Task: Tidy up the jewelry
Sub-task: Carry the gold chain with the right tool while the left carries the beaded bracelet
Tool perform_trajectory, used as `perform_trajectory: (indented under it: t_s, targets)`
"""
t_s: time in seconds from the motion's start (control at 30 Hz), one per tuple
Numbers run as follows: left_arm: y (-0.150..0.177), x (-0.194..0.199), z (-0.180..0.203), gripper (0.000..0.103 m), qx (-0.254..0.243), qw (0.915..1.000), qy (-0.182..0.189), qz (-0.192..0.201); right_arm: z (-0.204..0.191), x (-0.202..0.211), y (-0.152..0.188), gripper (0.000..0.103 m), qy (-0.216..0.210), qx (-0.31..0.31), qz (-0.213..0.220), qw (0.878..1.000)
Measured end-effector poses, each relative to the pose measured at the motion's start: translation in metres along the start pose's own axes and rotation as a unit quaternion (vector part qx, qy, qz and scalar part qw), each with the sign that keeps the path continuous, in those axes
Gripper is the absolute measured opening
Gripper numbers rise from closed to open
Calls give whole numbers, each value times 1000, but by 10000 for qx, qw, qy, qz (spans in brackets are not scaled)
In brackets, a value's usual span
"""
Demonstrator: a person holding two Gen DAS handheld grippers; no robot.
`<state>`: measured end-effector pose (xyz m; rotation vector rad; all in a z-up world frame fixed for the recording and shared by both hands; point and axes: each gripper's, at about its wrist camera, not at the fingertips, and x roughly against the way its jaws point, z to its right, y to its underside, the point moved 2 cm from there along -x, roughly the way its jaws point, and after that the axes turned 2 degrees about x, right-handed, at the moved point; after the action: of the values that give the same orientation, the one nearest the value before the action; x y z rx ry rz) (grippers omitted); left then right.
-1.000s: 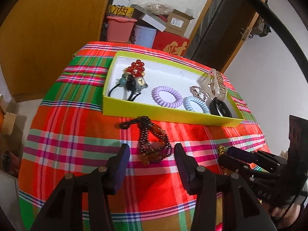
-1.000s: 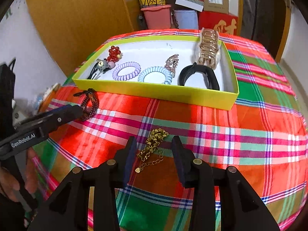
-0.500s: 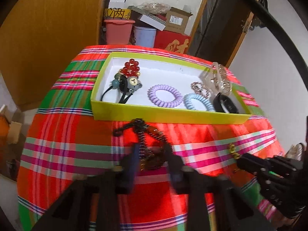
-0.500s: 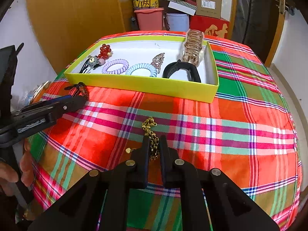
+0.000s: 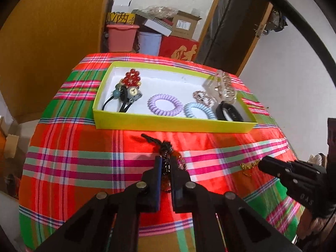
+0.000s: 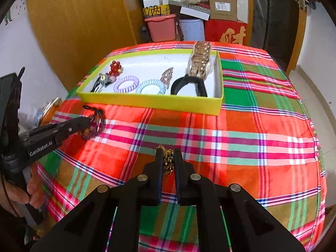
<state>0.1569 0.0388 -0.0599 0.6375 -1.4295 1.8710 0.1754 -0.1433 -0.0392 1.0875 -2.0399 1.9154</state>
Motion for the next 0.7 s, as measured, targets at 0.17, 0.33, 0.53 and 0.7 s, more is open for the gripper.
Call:
perform_trajectory:
  t_s: [0.17,0.33,0.53,0.7]
  targets:
    - [-3,15,6,6,-34,9999,136,98,4,11,-7,9,-75,-77,99,9999]
    - [-13,27,8,6,-18,9994,277,218,4,18,-16,6,-143,-49,176,9997]
    - [-24,35,12,6,-82,9988,361,328,0,23,-24,6,-138,79,255,9995]
    - [-33,39,15,6,-119,9983,430,387,-1,28,-32,6,-154,143,348,9992]
